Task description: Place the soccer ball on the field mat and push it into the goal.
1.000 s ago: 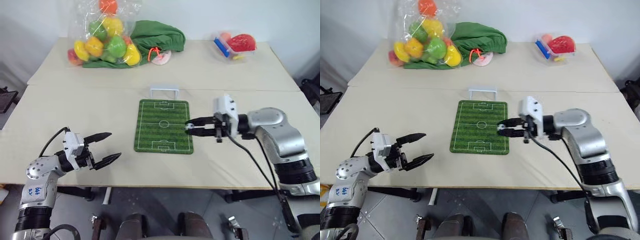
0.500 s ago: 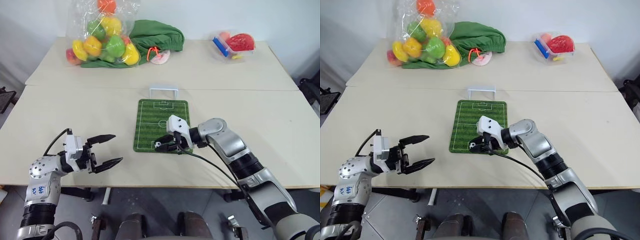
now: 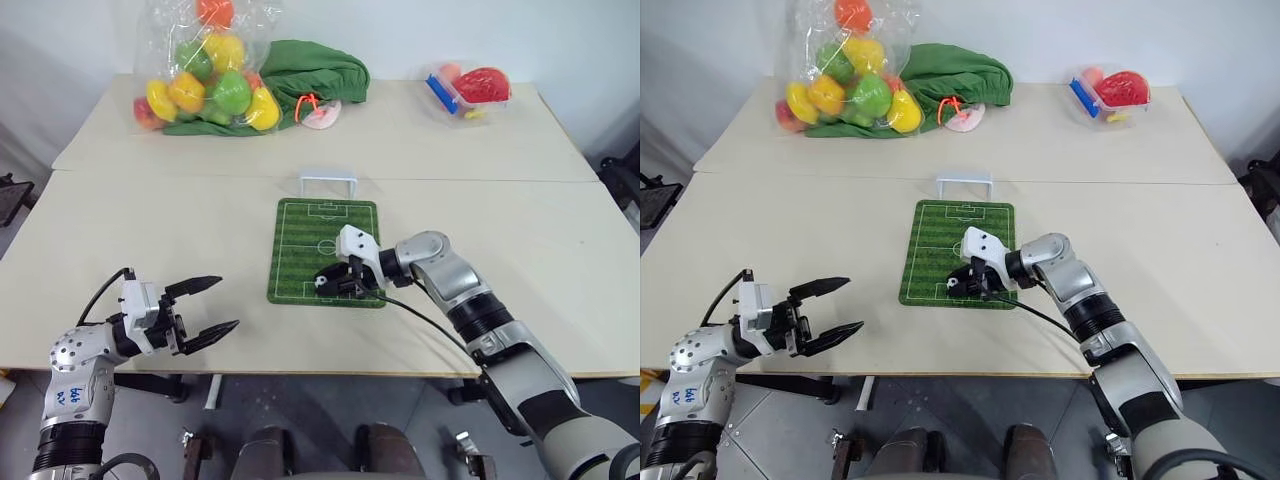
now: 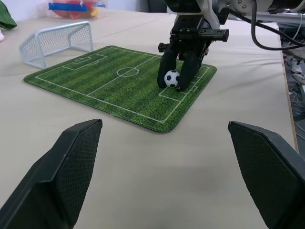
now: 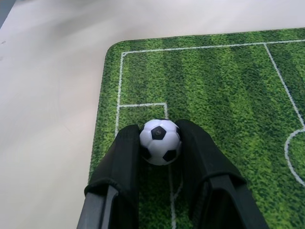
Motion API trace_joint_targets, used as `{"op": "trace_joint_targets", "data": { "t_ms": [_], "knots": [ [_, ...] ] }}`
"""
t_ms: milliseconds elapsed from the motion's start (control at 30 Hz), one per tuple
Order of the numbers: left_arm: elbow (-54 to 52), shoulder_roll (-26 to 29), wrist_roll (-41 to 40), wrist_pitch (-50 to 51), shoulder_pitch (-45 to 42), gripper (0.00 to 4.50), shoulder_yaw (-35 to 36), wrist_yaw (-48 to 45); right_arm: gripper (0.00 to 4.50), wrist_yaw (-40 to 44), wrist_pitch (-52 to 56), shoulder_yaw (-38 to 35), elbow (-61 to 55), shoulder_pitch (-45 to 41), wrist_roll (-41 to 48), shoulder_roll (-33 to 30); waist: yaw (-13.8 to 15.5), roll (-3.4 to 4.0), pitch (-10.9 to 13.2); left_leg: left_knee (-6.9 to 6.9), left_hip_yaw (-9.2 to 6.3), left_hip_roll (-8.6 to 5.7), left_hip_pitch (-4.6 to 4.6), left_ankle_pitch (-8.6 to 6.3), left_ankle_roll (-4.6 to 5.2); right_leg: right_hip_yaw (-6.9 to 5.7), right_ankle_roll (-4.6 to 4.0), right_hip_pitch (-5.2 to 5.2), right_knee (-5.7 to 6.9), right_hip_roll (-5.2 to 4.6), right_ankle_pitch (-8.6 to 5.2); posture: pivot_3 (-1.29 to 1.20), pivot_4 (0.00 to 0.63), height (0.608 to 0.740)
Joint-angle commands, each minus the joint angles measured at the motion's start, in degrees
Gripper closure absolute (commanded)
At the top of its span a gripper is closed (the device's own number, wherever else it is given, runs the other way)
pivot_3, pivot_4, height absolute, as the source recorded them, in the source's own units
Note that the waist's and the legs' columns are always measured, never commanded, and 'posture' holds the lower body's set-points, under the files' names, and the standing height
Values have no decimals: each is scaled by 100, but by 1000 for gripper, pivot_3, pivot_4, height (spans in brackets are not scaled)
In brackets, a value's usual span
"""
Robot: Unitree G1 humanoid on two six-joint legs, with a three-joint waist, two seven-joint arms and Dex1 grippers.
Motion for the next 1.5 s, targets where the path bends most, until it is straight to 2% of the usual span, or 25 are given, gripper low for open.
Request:
{"op": "trace_joint_targets", "data": {
  "t_ms": [33, 167, 600, 867, 1000, 1167, 1333, 1500],
  "knots": [
    [-188, 8, -76, -52, 3, 0, 85, 63, 2940, 103, -31, -128, -33, -27, -35, -25, 1, 0, 0, 0, 0, 0, 0, 0, 0, 0, 0, 0, 0, 0, 0, 0, 150, 740],
    [-140, 6, -55, -57, -58, 0, 60, 97, 1752, 179, -24, -136, -144, 26, -37, -54, 0, 0, 0, 0, 0, 0, 0, 0, 0, 0, 0, 0, 0, 0, 0, 0, 150, 740],
    [-14, -36, -8, -85, -234, 0, -17, 123, 1752, 208, 156, -230, -691, 31, 38, -160, 6, 0, 0, -1, 0, 0, 0, 0, 0, 0, 0, -1, 0, 0, 0, 0, 150, 740],
    [136, -28, 5, -94, -381, 0, -51, 83, 1752, 225, 859, -504, -1760, -297, 308, -299, 13, 2, 2, -1, 0, 1, -2, 0, -1, -1, 0, -3, 0, 0, 0, 0, 150, 740],
    [158, -38, 3, -97, -395, 0, -68, 62, 2707, 191, 1132, -470, -2611, 248, 426, -448, 23, 2, 1, -4, -5, 0, -1, -1, -2, -3, 0, 0, 1, 0, 0, 0, 150, 740],
    [164, -58, -21, -71, -427, 0, -110, 20, 4407, 65, 1435, -236, -3250, 924, 374, -565, 33, 1, 2, -5, -10, -6, -5, -2, -1, -3, 0, 1, -3, -2, 0, 0, 150, 740],
    [120, -24, -80, -33, -398, 0, -106, -72, 4466, -163, 1465, -132, -3045, 1135, 293, -472, 11, 1, 2, -6, 8, -6, -1, -2, -2, -2, 0, -5, -4, 2, 0, 0, 150, 740],
    [188, 37, -39, -74, -423, 0, -62, -107, 4466, -337, 1095, -142, -2182, 843, 115, -248, 14, 0, 2, -5, 12, -5, -1, -2, -2, -1, 0, -7, -4, 2, 0, 0, 150, 740]
  ]
}}
